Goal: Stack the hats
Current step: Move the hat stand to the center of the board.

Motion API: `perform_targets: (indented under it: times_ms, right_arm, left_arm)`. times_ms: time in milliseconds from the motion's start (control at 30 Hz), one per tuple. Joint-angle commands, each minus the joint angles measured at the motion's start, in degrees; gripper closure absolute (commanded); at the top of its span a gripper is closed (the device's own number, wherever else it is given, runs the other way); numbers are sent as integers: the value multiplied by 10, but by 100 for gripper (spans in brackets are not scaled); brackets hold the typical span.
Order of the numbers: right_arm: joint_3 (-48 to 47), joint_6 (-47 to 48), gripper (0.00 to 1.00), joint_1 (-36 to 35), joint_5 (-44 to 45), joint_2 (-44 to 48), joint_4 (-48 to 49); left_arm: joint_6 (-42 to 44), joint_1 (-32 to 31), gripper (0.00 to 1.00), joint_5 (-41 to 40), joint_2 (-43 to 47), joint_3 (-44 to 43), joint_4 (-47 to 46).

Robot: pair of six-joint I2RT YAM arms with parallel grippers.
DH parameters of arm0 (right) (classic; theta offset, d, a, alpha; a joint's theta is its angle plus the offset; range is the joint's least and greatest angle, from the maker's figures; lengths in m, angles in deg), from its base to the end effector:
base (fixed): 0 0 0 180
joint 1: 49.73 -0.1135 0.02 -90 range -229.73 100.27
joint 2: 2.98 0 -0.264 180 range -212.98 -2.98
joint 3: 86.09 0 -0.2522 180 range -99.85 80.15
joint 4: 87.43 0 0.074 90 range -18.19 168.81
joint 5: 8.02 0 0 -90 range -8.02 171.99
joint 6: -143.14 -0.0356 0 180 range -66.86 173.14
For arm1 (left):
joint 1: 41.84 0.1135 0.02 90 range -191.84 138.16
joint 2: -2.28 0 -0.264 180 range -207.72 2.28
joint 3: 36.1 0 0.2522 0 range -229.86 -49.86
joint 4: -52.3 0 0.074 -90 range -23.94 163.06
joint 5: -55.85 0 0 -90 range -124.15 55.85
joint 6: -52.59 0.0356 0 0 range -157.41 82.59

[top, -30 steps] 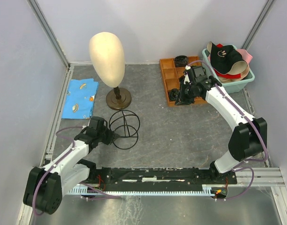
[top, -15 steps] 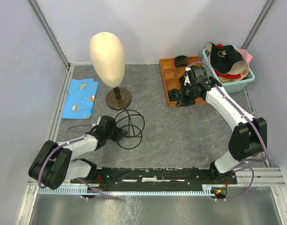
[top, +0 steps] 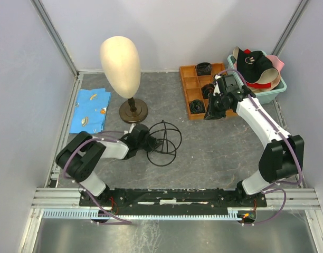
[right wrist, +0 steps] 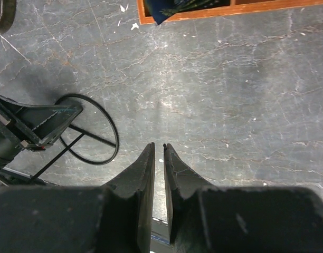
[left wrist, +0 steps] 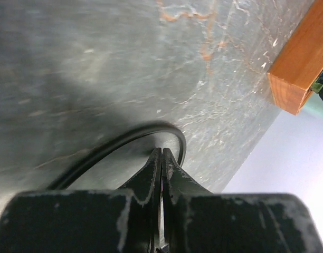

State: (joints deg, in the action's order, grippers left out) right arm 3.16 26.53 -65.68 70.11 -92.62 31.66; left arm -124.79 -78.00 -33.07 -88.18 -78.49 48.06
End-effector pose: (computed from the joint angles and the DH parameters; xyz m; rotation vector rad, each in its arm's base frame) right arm 0.3107 0.0964 0.2883 0.1739 2.6723 0.5214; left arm 0.2174 -0.1597 0.1140 -1.1155 2.3513 -0.9889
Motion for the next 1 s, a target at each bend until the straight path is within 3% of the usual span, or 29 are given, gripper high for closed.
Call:
perform_targets:
  times_ms: [0, 267, 400, 533, 700, 867, 967]
  right_arm:
    - [-11, 21, 80, 17, 10, 27, -15]
    - [-17, 23, 80, 32, 12, 34, -25]
    - [-28, 22, 80, 33, 7, 27, -27]
    - [-32, 15, 80, 34, 2, 19, -22]
    - [-32, 7, 80, 34, -5, 18, -15]
    - [-32, 9, 80, 34, -3, 23, -21]
    - [-27, 9, 80, 34, -4, 27, -22]
  left_arm:
    - [-25, -15, 97, -19, -60, -49, -30]
    - [9, -15, 97, -12, -113, -123, -22]
    - [34, -3, 97, -60, -62, -114, 46]
    - [78, 30, 87, -60, -22, -101, 80]
    - [126, 47, 83, -104, 20, -115, 146]
    - [224, 80, 97, -153, 30, -150, 211]
    - [297, 86, 97, -192, 14, -186, 236]
